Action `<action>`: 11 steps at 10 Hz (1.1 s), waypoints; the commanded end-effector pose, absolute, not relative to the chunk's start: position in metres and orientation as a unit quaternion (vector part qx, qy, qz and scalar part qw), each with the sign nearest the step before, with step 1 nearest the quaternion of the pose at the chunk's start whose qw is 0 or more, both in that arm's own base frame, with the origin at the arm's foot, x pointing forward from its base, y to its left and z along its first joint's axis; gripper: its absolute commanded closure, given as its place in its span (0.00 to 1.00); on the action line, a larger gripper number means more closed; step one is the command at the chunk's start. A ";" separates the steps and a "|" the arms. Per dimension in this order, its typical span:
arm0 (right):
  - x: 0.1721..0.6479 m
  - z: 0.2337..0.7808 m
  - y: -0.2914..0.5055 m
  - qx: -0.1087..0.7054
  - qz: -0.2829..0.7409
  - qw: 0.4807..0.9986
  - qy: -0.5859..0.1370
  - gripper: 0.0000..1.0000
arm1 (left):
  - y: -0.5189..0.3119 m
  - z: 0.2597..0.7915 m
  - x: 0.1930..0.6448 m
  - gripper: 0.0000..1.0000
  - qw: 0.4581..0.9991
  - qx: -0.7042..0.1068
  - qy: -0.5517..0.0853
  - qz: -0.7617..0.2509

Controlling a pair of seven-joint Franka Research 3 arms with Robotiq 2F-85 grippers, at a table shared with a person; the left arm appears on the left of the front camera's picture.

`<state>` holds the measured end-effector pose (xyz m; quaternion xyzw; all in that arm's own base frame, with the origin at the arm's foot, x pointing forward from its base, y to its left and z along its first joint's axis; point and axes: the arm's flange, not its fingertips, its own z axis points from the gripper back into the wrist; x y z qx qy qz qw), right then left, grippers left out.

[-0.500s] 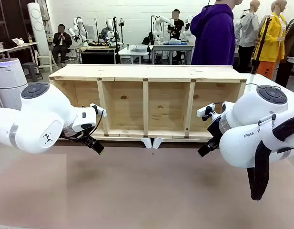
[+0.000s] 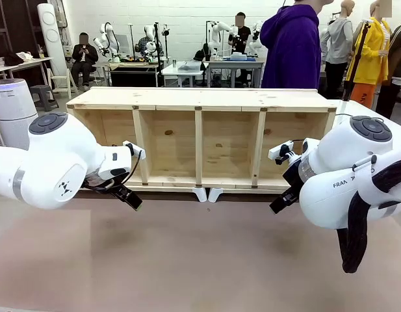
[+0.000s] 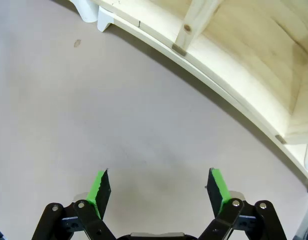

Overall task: Perform cable management.
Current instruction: When the cord part of the Power Cable appears at the lower middle area of the table and stops, grasp the cord part of the Power Cable.

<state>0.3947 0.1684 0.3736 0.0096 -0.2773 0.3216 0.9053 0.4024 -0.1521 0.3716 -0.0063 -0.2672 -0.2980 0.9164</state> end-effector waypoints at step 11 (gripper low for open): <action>0.328 0.411 0.120 -0.023 0.290 0.892 -0.345 0.00 | -0.099 0.413 0.342 0.00 0.909 -0.005 -0.321 -0.265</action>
